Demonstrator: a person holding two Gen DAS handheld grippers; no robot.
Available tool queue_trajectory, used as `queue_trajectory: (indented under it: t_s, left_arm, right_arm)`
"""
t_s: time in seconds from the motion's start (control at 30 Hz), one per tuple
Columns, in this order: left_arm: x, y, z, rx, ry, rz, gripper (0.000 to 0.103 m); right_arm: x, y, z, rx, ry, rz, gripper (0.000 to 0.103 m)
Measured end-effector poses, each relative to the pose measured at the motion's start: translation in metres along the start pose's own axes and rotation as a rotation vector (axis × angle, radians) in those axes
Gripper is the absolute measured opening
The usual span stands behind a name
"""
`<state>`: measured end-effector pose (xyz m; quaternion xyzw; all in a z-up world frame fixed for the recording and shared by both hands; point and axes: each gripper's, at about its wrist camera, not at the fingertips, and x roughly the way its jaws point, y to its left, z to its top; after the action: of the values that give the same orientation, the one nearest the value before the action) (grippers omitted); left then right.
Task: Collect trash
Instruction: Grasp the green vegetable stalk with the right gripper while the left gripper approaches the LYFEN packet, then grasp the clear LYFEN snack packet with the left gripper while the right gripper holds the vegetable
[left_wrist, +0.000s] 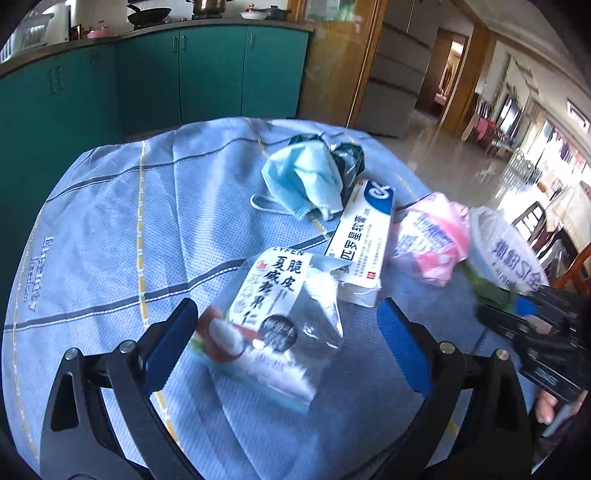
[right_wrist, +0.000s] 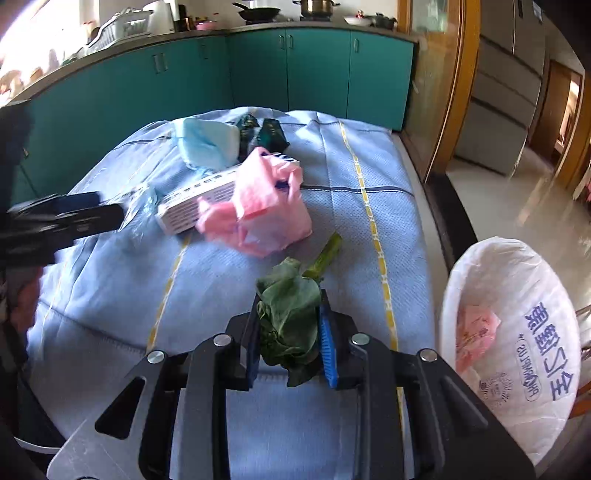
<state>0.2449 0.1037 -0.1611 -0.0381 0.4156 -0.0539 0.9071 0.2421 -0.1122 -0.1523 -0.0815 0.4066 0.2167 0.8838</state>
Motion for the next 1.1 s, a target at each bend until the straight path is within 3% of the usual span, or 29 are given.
queue_trajectory:
  t_s: [0.1, 0.2, 0.57, 0.63, 0.7, 0.73, 0.77, 1.0, 1.1]
  left_arm:
    - [0.003, 0.001, -0.003, -0.016, 0.008, -0.028, 0.095]
    - [0.003, 0.004, -0.008, -0.034, 0.014, -0.031, 0.076]
    - [-0.033, 0.004, -0.037, -0.012, 0.005, -0.013, 0.059]
    - [-0.040, 0.006, -0.041, -0.016, 0.008, -0.023, 0.059]
    - [-0.047, 0.008, -0.044, -0.025, 0.006, -0.037, 0.060]
    - [-0.049, 0.009, -0.045, -0.029, 0.004, -0.048, 0.065]
    - [-0.050, 0.010, -0.045, -0.030, 0.000, -0.053, 0.068]
    - [-0.042, 0.010, -0.036, -0.043, 0.005, -0.060, 0.091]
    - [-0.035, 0.007, -0.031, -0.048, 0.015, -0.063, 0.092]
  right_arm:
    - [-0.009, -0.001, -0.007, 0.003, -0.004, 0.010, 0.028]
    - [-0.019, -0.002, -0.018, 0.002, 0.002, 0.016, 0.028]
    - [-0.028, 0.021, -0.034, -0.101, 0.004, 0.030, 0.028]
    - [-0.028, 0.025, -0.033, -0.112, -0.001, 0.024, 0.031]
    - [-0.027, 0.026, -0.032, -0.105, -0.006, 0.012, 0.047]
    - [-0.027, 0.025, -0.031, -0.093, -0.014, 0.000, 0.061]
    - [-0.027, 0.023, -0.030, -0.082, -0.020, -0.006, 0.070]
    - [-0.019, 0.019, -0.026, -0.042, 0.005, -0.020, 0.071]
    - [-0.017, 0.021, -0.029, -0.053, 0.015, -0.020, 0.071]
